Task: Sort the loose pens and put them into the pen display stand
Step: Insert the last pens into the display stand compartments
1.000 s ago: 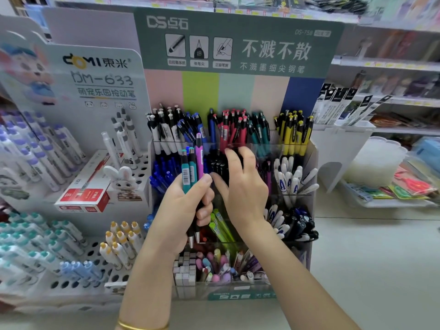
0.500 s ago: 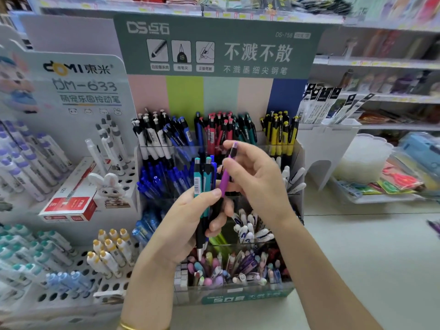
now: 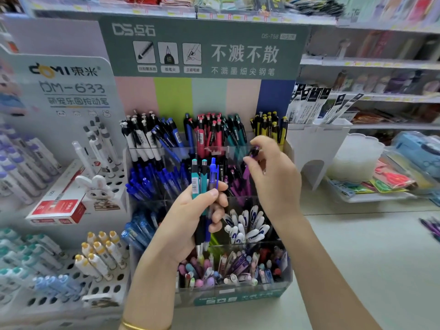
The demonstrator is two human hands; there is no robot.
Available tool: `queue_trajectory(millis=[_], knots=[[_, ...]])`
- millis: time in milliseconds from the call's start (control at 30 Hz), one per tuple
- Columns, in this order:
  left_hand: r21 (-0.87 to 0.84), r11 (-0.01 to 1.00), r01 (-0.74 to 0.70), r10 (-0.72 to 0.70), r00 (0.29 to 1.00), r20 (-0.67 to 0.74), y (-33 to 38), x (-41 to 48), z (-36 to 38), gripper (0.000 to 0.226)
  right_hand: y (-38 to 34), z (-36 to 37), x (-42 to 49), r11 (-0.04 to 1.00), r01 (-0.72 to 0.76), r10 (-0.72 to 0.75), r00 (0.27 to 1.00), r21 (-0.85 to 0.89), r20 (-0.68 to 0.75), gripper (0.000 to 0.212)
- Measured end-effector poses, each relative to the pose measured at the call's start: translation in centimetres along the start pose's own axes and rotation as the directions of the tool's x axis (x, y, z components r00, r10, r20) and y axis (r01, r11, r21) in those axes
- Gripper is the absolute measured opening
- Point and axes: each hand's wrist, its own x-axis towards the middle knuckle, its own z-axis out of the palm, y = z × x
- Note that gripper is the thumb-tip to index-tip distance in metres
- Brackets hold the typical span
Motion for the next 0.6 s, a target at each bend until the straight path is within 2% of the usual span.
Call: queue_trajectory(millis=[133,267,333,400,433,467,533,600], knots=[[-0.005,0.999,-0.038,0.038,0.999,0.023,-0.2,-0.2,-0.2,0.033,0.5,0.9,-0.7,0.976,0.128,-0.115,0.99,-0.176,0.081,0.012],[0.031,0.998,-0.057,0.055,0.998,0.037,-0.1,-0.3,-0.1,0.038,1.2,1.9,-1.0,0.927,0.212,-0.163,0.97,-0.308,0.179,0.011],[0.072,0.996,-0.055,0.052,0.998,0.038,-0.1,-0.4,-0.2,0.039,1.0,1.8,-1.1,0.936,0.189,-0.149,0.977,-0.296,0.152,0.017],[0.095,0.994,-0.053,0.048,0.998,0.048,-0.1,-0.4,-0.1,0.039,0.2,1.0,-0.9,0.987,0.093,-0.084,0.994,-0.131,0.071,0.021],[0.093,0.994,-0.053,0.048,0.998,0.051,-0.1,-0.4,0.0,0.038,-0.3,0.5,-0.7,0.999,0.026,-0.029,0.997,0.032,0.069,0.021],[0.083,0.995,-0.051,0.047,0.998,0.049,-0.1,-0.3,0.0,0.038,-1.0,-0.2,-0.3,0.974,-0.064,0.038,0.991,0.216,0.125,0.019],[0.058,0.997,-0.051,0.048,0.998,0.051,-0.1,-0.1,0.1,0.035,-2.4,-1.5,0.3,0.814,-0.325,0.139,0.913,0.481,0.383,0.016],[0.044,0.997,-0.061,0.058,0.996,0.07,0.0,-0.1,0.1,0.026,-3.4,-2.3,0.6,0.62,-0.556,0.124,0.766,0.554,0.631,0.009]])
